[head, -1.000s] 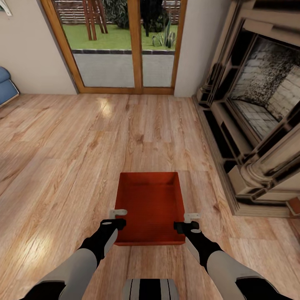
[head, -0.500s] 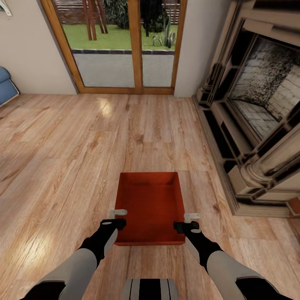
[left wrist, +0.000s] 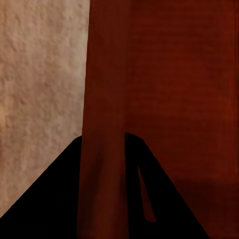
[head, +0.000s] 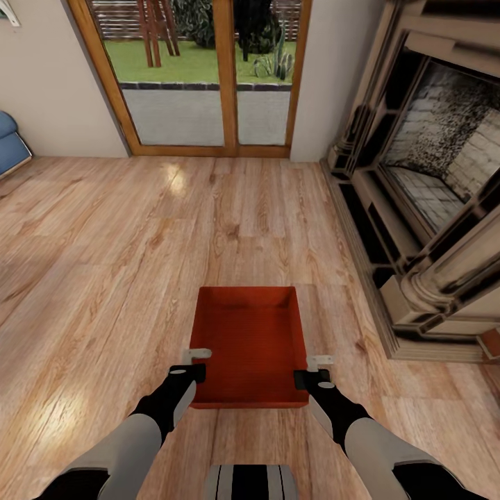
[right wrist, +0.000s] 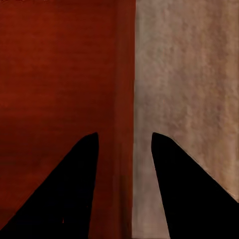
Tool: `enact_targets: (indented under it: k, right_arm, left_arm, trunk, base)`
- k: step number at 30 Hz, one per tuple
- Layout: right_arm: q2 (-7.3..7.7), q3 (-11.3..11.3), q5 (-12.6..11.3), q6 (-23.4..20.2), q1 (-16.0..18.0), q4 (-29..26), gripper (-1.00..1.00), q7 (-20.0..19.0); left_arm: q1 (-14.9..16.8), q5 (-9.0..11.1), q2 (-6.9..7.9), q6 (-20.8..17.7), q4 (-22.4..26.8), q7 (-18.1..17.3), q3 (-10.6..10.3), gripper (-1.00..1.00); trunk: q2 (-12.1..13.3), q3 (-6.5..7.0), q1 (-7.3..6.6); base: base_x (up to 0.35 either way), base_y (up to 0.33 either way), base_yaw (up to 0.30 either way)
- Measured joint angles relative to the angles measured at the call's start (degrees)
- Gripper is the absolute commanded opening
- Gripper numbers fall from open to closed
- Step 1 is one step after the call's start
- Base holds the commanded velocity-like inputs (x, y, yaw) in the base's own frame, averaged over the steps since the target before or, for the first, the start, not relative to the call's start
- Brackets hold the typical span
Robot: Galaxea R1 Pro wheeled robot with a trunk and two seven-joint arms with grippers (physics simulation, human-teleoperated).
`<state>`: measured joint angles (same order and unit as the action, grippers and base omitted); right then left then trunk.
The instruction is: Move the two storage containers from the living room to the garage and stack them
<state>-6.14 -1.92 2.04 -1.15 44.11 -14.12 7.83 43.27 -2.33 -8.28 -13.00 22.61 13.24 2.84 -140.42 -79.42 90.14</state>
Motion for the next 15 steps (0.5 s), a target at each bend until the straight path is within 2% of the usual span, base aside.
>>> enact_targets:
  k: [15]
  right_arm:
    - [-0.04,0.1,0.2,0.1,0.0,0.0,-1.00,0.4]
  left_arm:
    - [0.0,-0.8,-0.02,-0.1,0.1,0.3,0.0,-1.00]
  trunk:
    - [0.0,0.00,0.00]
  base:
    - [0.000,0.000,0.000]
